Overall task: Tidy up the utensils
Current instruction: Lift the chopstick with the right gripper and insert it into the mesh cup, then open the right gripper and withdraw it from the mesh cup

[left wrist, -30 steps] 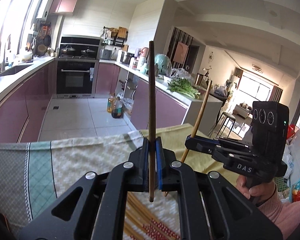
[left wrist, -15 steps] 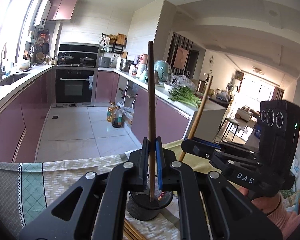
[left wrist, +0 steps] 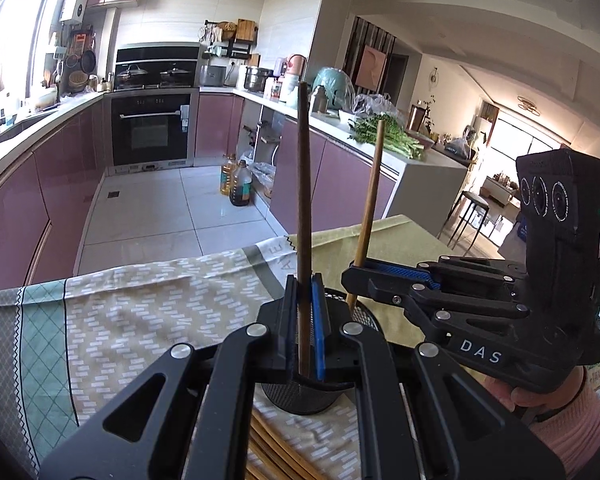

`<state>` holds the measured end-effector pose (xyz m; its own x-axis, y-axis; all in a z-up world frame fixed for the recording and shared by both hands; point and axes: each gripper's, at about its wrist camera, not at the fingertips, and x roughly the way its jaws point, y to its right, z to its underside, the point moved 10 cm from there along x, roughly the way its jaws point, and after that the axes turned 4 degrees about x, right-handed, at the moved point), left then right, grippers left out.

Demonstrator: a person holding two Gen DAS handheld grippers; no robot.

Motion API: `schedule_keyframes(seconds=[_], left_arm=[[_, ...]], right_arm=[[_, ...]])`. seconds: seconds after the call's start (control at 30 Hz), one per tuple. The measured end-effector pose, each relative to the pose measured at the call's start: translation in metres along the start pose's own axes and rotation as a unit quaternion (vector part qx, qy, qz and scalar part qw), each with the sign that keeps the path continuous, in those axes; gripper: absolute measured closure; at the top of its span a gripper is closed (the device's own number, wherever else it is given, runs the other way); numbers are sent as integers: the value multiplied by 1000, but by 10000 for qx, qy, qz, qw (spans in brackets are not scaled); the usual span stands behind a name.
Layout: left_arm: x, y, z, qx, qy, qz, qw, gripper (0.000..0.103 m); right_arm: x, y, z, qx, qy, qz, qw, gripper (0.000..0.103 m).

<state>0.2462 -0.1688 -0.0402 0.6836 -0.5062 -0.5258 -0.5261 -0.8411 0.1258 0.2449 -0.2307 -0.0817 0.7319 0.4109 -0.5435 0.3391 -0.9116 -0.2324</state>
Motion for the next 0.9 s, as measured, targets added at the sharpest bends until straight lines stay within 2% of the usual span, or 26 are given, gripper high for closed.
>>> schedule_keyframes(seconds=[0.1, 0.37, 0.57, 0.67, 0.7, 0.8, 0.9], left_arm=[[10, -9, 5, 39, -121, 4, 9999, 95], [22, -15, 7, -8, -213, -22, 9998, 95], [14, -20, 10, -1, -96, -119, 9999, 85], [-3, -26, 13, -24, 65, -261, 9996, 77], [-11, -28, 14, -21, 153, -310, 9994, 75], [-39, -34, 20, 23, 385, -470, 9982, 63], [-66, -40, 34, 60, 478, -609, 9970, 58]], right_arm=[[9, 1, 5, 1, -188, 28, 9998, 97], [21, 5, 9, 134, -306, 122, 9994, 97], [17, 4, 10, 192, -234, 120, 9995, 95], [5, 1, 11, 167, -111, 79, 9998, 94], [0, -2, 11, 138, -68, 27, 9999, 93], [-16, -14, 15, 24, 32, -141, 9999, 79], [-35, -33, 26, -239, 69, -396, 9989, 70]])
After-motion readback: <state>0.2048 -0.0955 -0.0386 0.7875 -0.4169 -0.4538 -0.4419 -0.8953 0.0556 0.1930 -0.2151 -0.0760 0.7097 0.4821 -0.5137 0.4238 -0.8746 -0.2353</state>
